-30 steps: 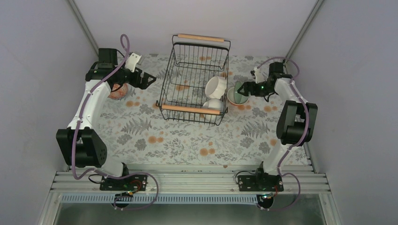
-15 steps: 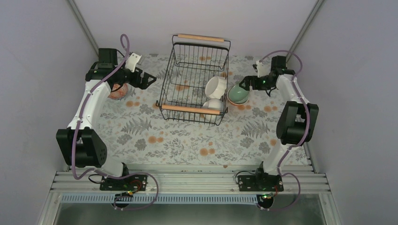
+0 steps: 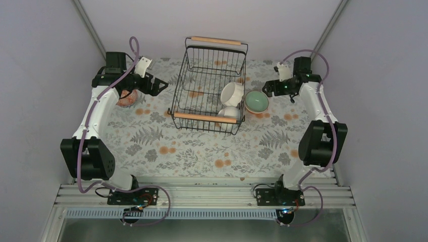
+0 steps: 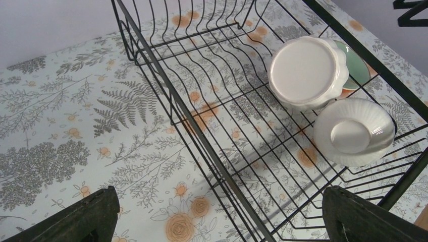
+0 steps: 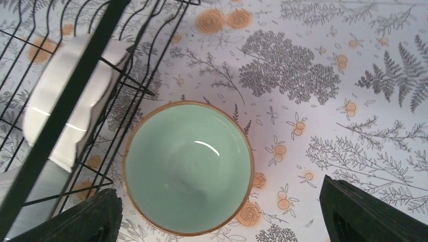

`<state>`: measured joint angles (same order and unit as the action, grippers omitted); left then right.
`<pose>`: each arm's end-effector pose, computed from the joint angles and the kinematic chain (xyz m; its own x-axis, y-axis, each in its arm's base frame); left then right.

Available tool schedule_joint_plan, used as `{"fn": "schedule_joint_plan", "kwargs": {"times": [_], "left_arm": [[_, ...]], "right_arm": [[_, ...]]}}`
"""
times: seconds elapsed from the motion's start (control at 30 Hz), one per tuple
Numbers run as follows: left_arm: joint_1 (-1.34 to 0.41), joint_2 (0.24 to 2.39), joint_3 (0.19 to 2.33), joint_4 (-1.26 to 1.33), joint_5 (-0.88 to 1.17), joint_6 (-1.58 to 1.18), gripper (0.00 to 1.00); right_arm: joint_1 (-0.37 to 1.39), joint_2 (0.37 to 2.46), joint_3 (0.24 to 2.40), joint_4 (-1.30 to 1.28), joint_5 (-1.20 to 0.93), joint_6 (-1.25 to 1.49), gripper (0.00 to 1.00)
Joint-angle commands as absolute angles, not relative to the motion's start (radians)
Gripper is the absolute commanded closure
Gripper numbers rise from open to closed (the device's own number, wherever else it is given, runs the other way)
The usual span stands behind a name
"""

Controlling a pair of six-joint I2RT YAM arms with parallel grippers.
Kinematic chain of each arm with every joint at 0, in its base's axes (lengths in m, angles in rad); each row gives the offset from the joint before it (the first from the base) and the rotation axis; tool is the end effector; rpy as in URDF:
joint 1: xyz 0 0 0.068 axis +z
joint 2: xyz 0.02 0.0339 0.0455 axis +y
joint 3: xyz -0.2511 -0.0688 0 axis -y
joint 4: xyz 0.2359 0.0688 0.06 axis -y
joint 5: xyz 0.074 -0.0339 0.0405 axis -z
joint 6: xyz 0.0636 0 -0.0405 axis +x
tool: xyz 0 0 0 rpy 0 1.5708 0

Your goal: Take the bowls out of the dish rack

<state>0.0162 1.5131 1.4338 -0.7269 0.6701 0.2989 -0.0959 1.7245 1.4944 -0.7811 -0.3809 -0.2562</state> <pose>0.3318 -0.0341 0.3159 -0.5667 0.2216 -0.7935 0.6112 0.7590 -0.2245 0.3730 -0.0121 0.2535 -0.7888 -0.1605 -0.5934 -0.3178 0.9327 0.1702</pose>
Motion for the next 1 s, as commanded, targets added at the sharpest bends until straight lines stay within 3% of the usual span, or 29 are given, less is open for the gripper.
{"fn": "schedule_joint_plan", "kwargs": {"times": [0.0, 0.47, 0.97], "left_arm": [[0.028, 1.499, 1.467, -0.728, 0.655, 0.304, 0.0], [0.147, 1.535, 1.551, -0.812, 0.364, 0.453, 0.0], [0.261, 1.526, 1.316, -0.763, 0.312, 0.687, 0.0]], "right_arm": [[-0.052, 1.629, 1.501, -0.797, -0.352, -0.294, 0.05], [0.111, 1.556, 1.616, -0.855, -0.253, -0.287, 0.04], [0.321, 1.755, 1.856, -0.994, -0.141, -0.287, 0.04]]}}
